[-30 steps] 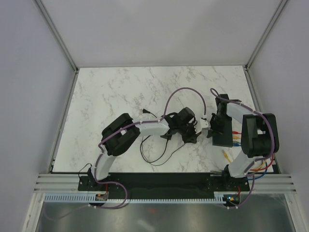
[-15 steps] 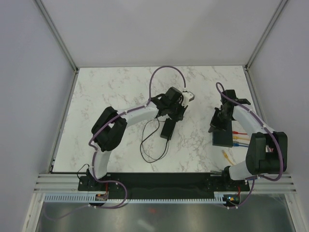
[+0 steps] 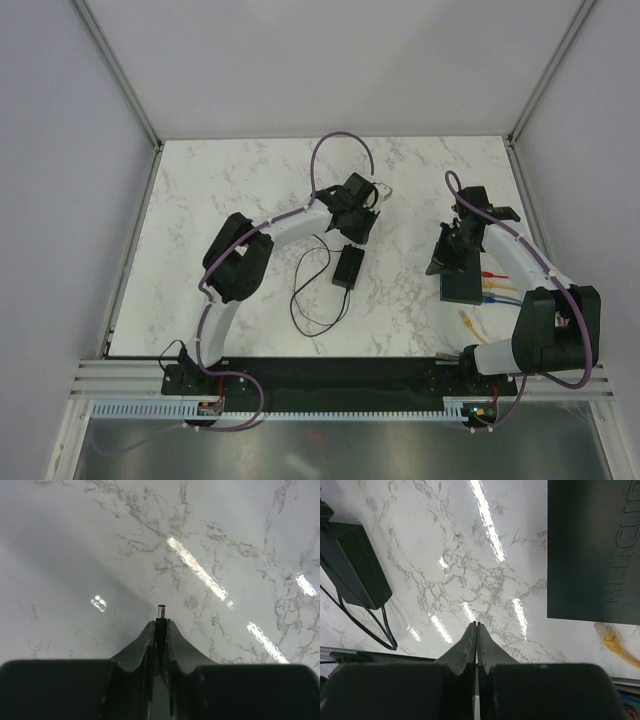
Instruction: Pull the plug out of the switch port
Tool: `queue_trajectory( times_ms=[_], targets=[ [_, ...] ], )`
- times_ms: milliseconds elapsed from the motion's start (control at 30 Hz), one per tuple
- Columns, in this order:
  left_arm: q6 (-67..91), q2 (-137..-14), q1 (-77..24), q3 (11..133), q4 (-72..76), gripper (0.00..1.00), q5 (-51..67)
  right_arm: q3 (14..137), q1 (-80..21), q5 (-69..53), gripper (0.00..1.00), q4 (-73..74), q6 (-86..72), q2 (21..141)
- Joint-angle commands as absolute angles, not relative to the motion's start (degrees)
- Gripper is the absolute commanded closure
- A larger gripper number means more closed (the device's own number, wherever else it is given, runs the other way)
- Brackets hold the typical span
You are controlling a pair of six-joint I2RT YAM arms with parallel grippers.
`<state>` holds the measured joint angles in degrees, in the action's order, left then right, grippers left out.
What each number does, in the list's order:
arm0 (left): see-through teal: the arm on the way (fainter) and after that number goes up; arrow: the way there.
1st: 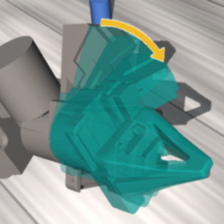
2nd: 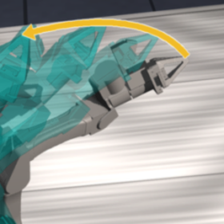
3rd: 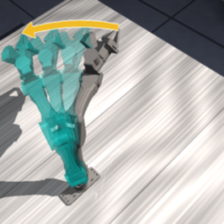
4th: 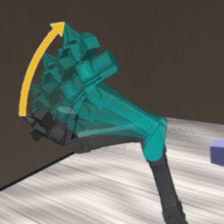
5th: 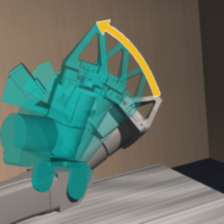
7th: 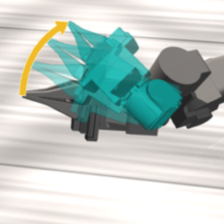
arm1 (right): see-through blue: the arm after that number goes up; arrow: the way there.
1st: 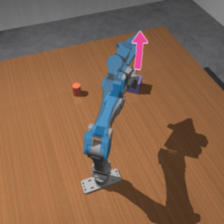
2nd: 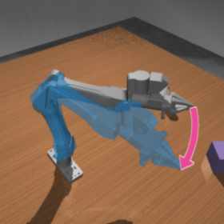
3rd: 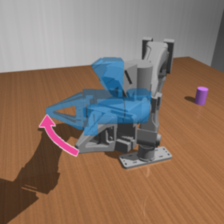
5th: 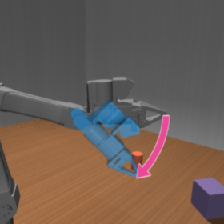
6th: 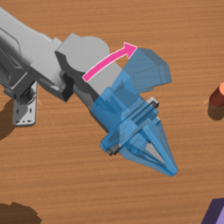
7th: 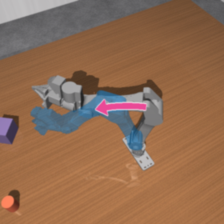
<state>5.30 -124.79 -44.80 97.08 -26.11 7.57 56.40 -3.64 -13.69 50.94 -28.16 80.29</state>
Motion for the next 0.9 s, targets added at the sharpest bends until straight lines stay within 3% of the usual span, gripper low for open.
queue_trajectory(
  times_ms=[0,233,300,367,567,867],
  targets=[
    [7.21,-124.98,-43.59,101.16,-28.65,0.81,6.07,55.55,-3.96,-15.12,0.95,51.68,-27.07,78.75],
    [6.68,-121.83,-42.98,100.64,-31.02,0.45,5.80,57.04,-3.96,-15.91,0.95,51.68,-25.58,80.33],
    [7.38,-118.32,-43.15,99.50,-31.20,0.43,7.46,58.00,-3.96,-15.91,0.95,51.68,-25.14,80.51],
    [9.22,-115.94,-43.33,97.04,-31.11,0.47,10.19,58.53,-4.04,-15.56,0.95,51.77,-24.87,80.59],
    [12.66,-109.95,-46.22,91.85,-30.85,0.72,14.85,57.92,-3.96,-15.03,0.94,52.03,-24.61,80.51],
    [19.77,-117.86,-47.46,93.69,-30.94,0.77,22.50,57.66,-3.96,-14.42,0.94,52.38,-24.70,79.46]
  ],
)
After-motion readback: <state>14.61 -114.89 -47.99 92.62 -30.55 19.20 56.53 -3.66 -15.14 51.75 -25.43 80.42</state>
